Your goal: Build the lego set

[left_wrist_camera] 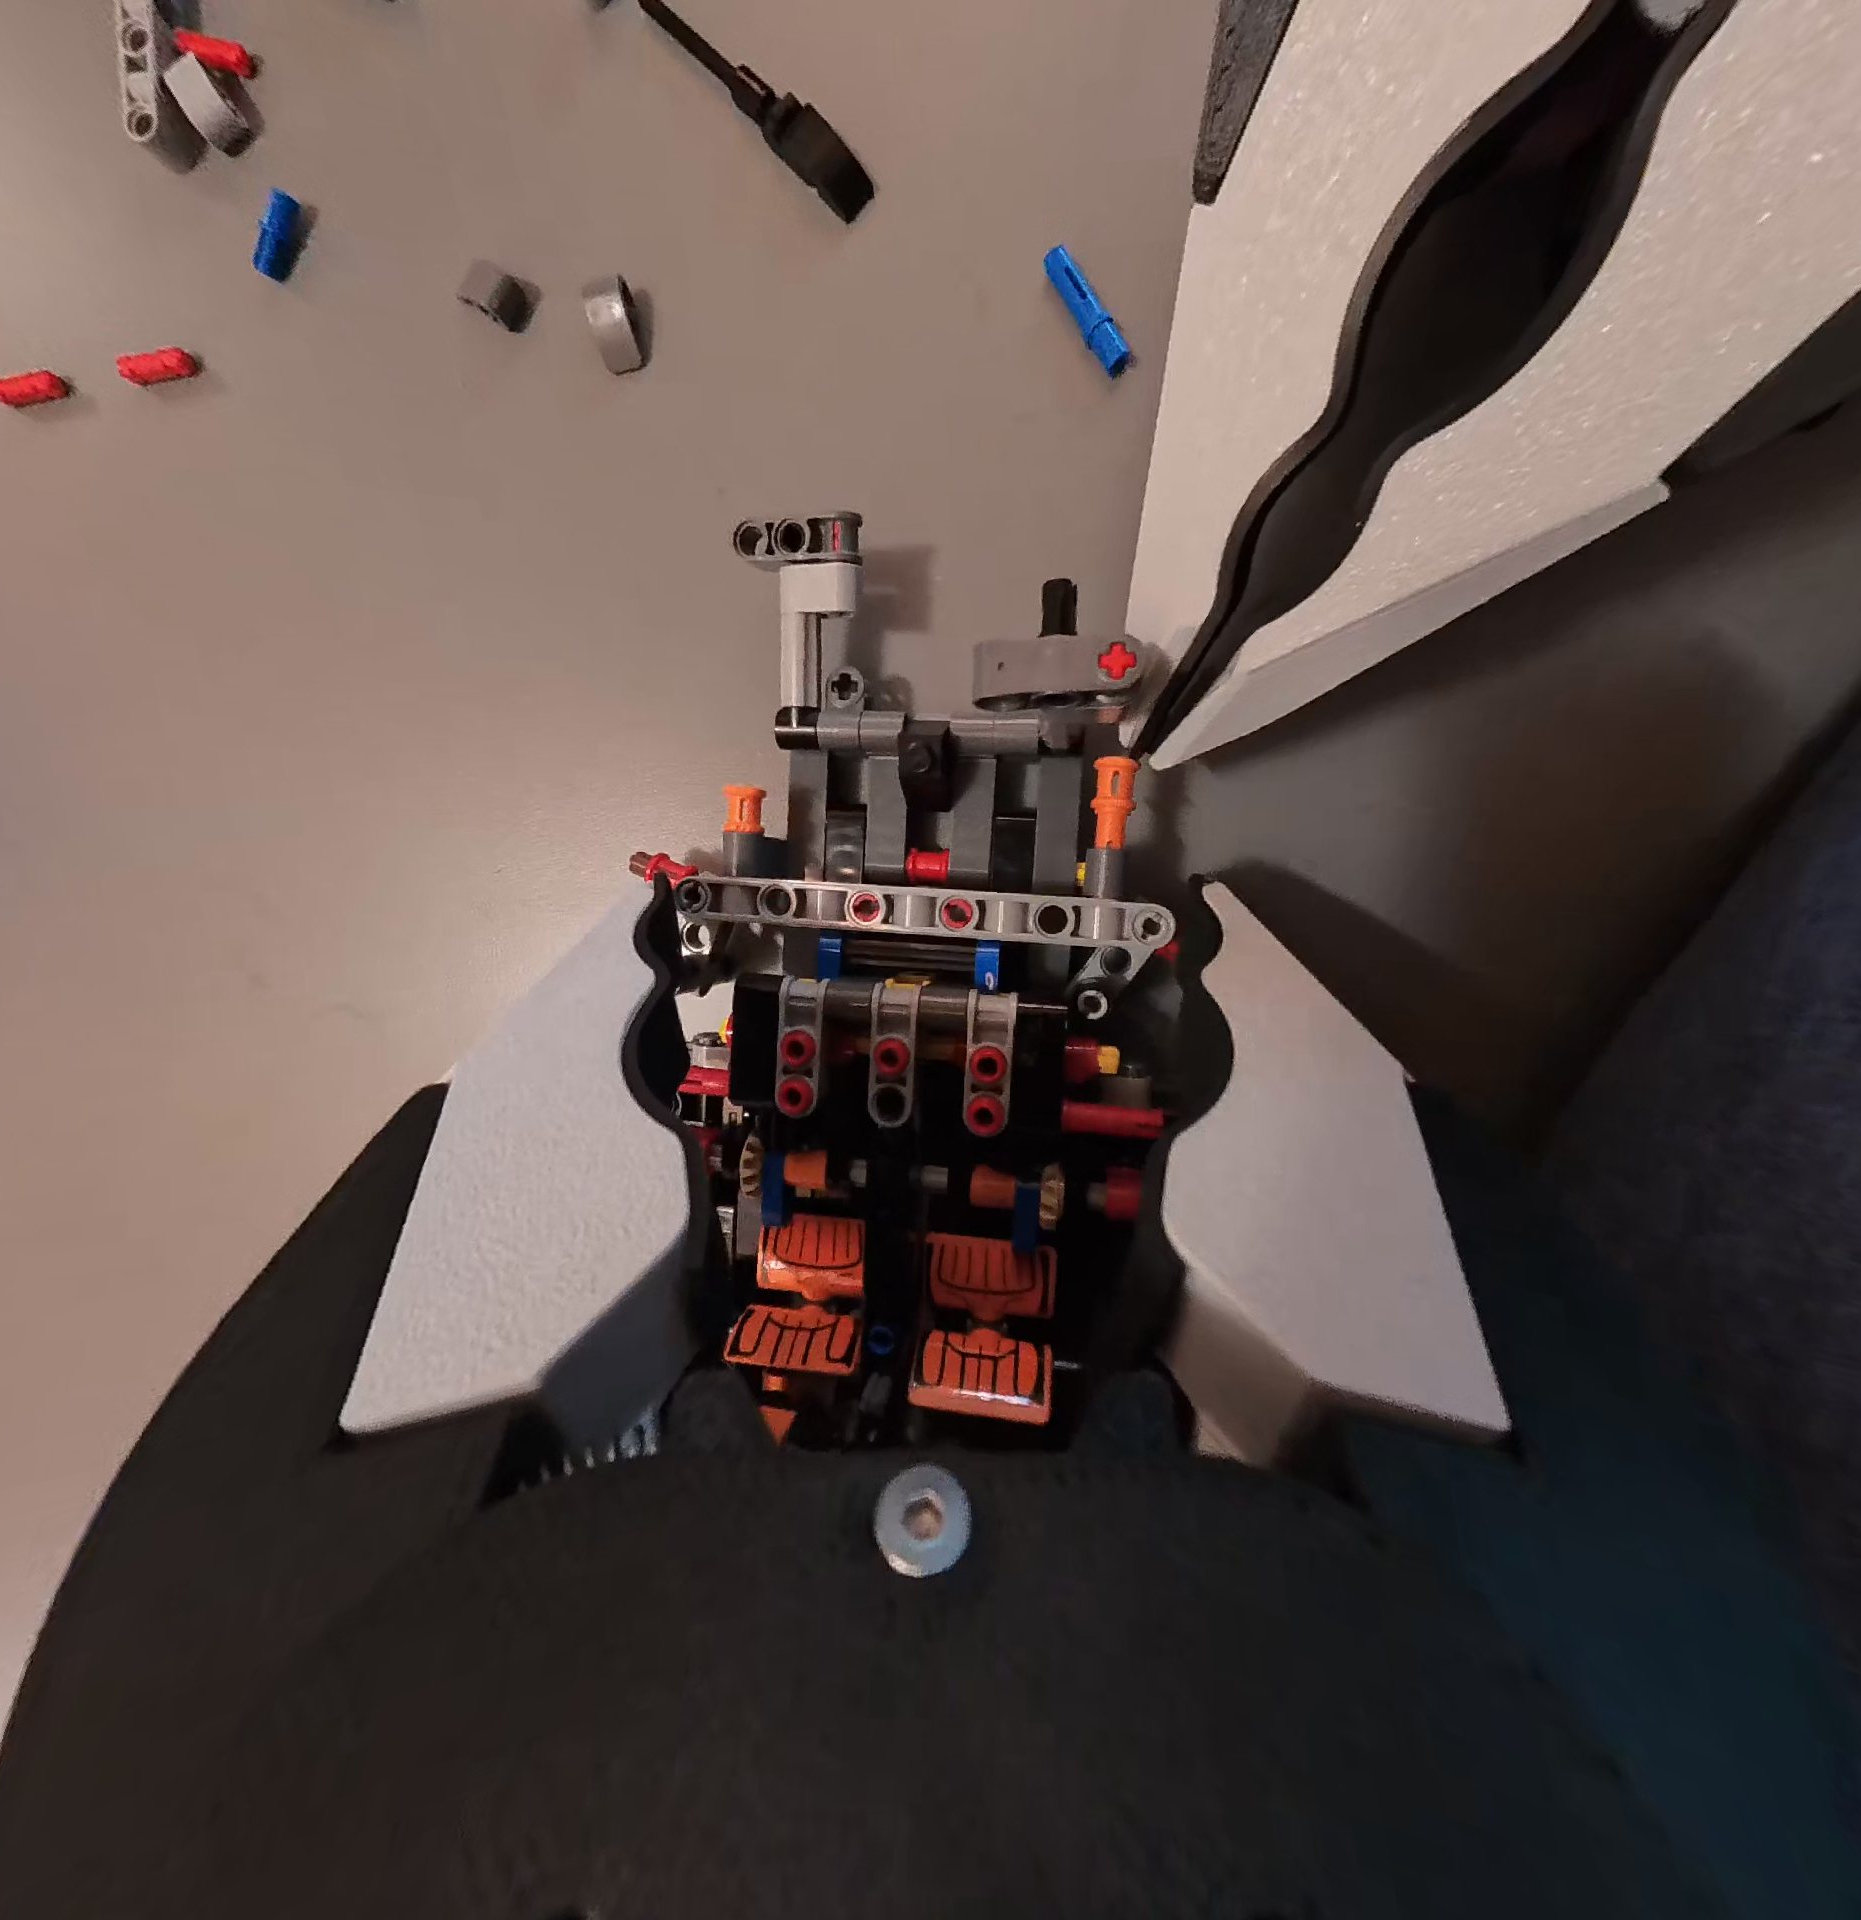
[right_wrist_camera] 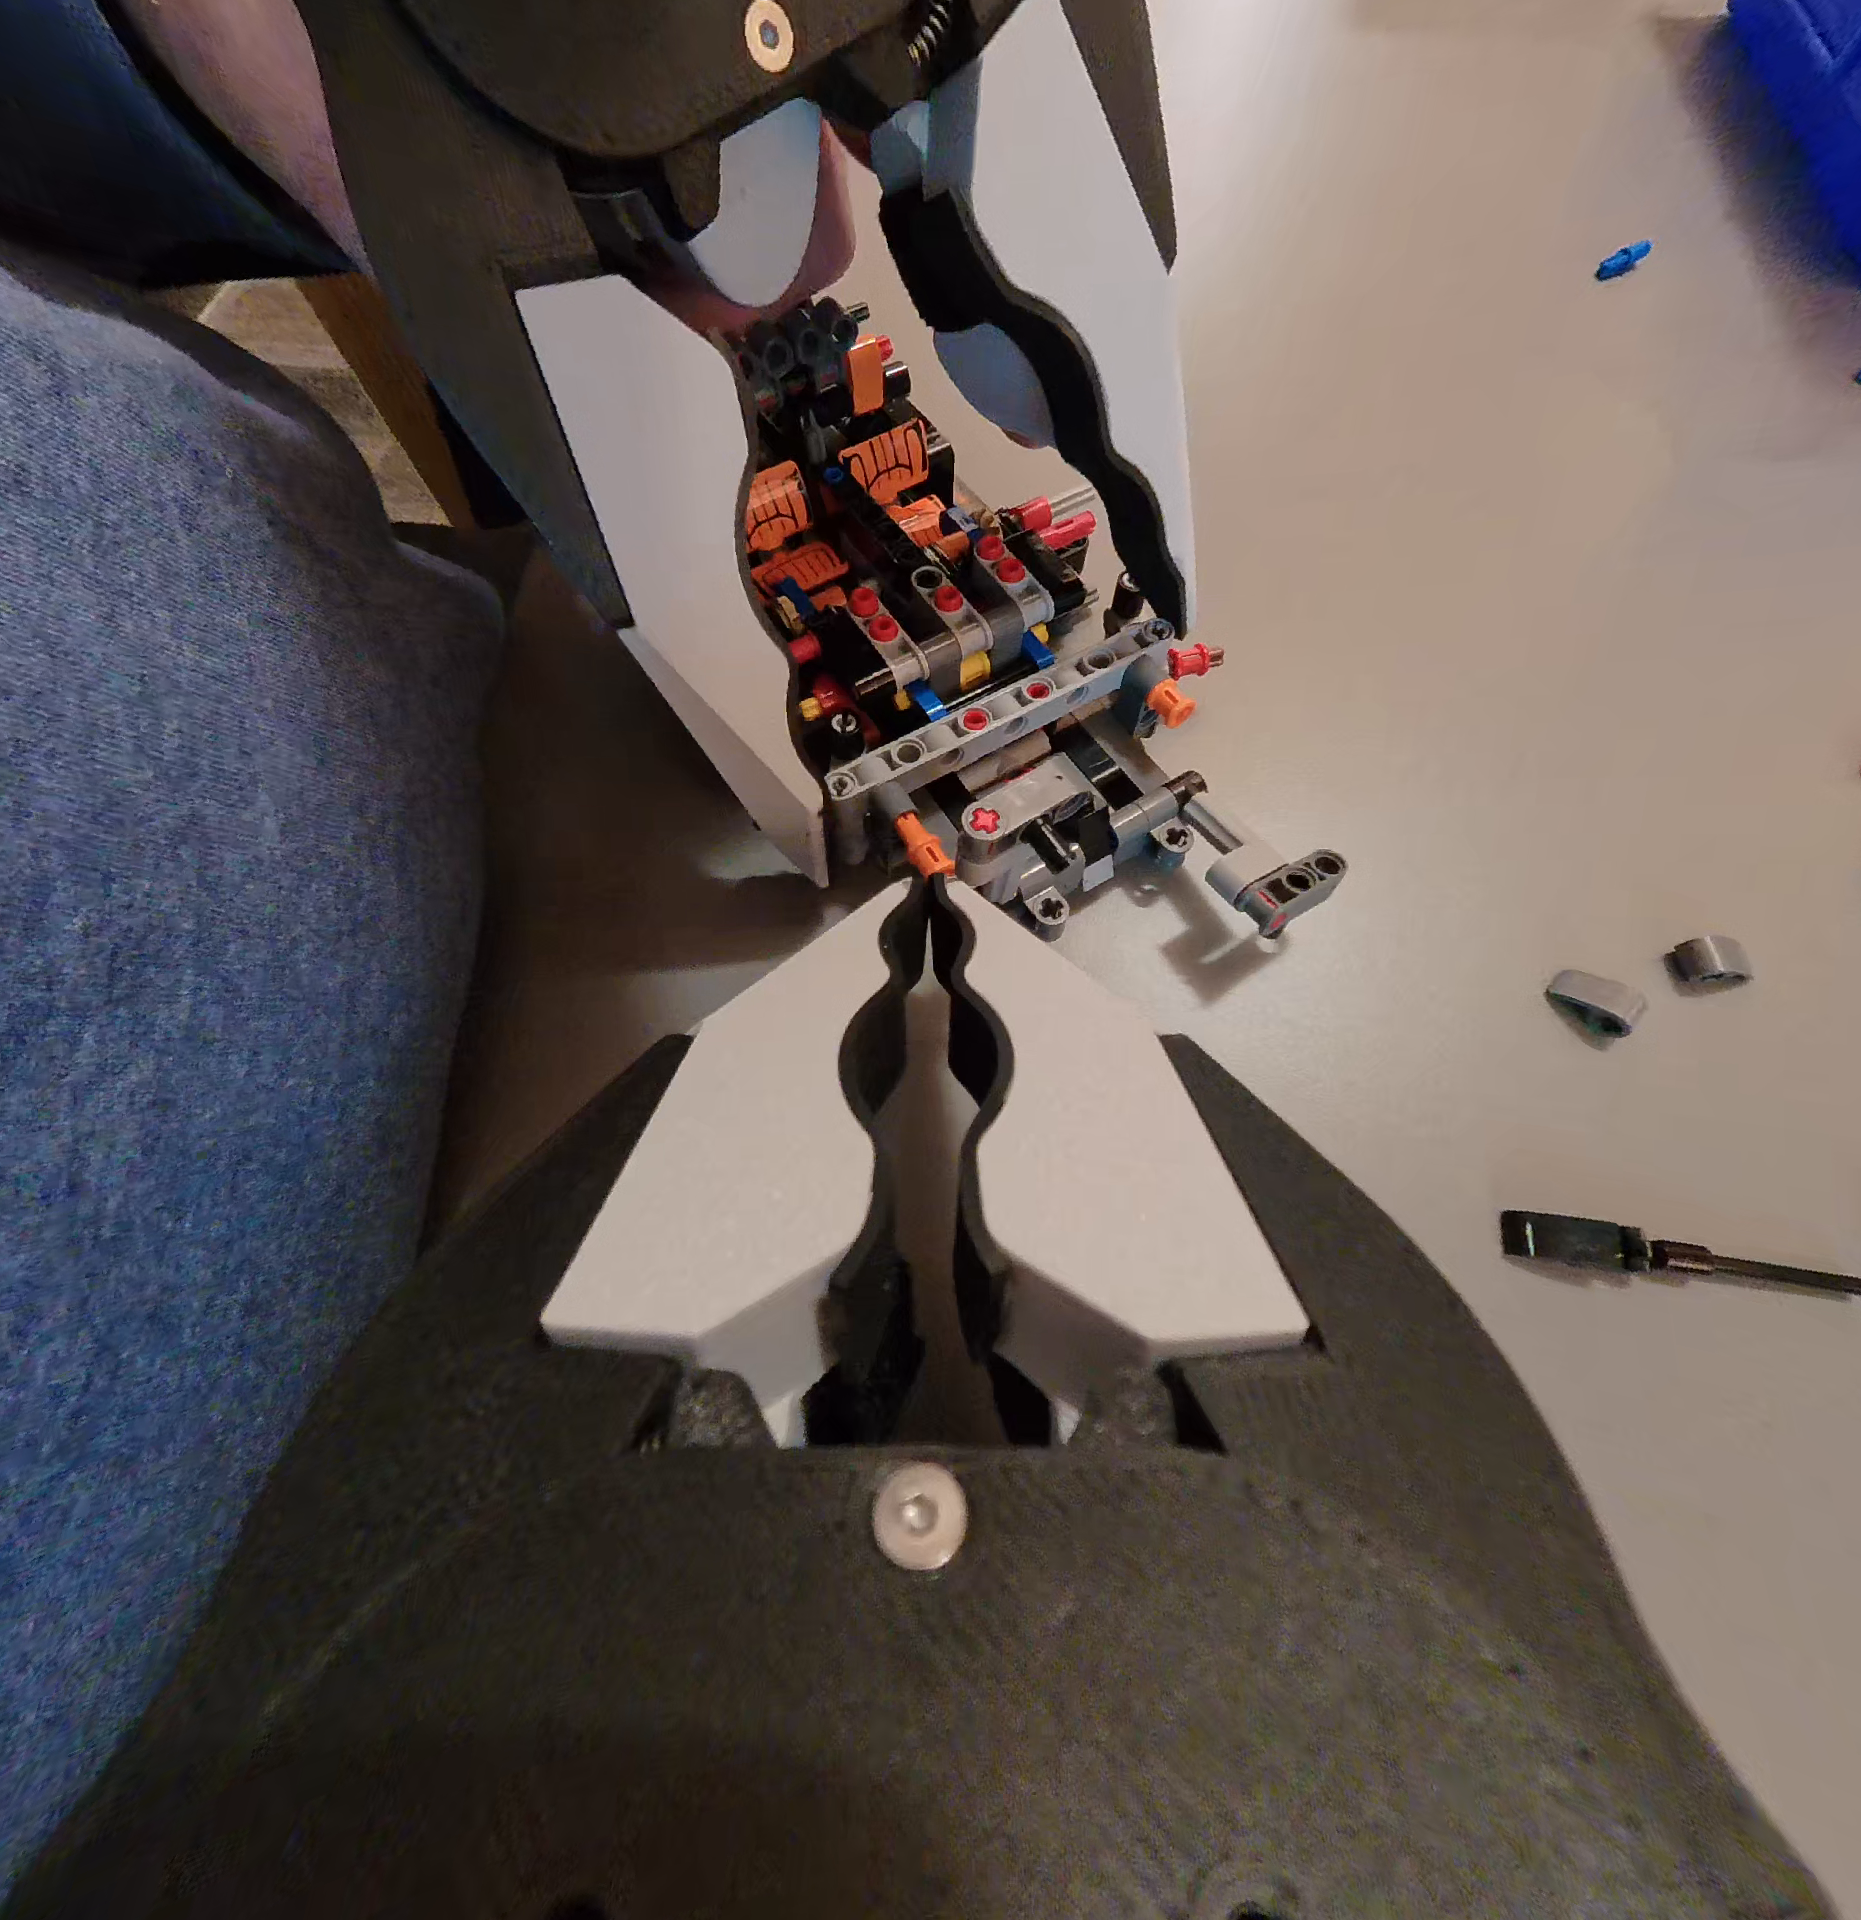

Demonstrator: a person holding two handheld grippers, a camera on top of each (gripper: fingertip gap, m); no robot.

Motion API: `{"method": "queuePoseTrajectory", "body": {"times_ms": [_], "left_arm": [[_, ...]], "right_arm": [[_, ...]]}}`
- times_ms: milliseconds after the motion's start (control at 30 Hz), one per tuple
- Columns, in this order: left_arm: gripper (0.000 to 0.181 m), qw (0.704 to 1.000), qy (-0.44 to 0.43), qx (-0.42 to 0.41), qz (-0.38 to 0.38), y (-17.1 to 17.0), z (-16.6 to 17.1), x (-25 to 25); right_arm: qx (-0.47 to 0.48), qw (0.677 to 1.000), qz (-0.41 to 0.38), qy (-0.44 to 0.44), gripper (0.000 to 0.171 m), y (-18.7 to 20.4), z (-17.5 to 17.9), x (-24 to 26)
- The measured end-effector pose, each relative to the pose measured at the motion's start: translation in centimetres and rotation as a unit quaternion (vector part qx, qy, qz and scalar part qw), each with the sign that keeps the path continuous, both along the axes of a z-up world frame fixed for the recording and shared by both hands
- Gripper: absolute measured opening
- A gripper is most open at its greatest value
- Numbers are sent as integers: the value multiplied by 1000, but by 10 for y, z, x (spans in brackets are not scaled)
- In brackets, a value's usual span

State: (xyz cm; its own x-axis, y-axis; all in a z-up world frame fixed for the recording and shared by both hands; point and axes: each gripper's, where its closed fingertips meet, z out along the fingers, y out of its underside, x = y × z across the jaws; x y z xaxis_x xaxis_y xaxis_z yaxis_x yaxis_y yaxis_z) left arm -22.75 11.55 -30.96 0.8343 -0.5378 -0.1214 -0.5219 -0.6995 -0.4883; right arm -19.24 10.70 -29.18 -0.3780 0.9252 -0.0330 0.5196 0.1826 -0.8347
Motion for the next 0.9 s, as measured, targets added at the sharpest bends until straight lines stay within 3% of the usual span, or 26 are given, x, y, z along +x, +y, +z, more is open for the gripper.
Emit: {"method": "queuePoseTrajectory", "body": {"times_ms": [900], "left_arm": [[91, 999, -22, 38, -15, -5, -1, 1]], "right_arm": [[33, 999, -3, 16, 0, -16, 1, -3]]}}
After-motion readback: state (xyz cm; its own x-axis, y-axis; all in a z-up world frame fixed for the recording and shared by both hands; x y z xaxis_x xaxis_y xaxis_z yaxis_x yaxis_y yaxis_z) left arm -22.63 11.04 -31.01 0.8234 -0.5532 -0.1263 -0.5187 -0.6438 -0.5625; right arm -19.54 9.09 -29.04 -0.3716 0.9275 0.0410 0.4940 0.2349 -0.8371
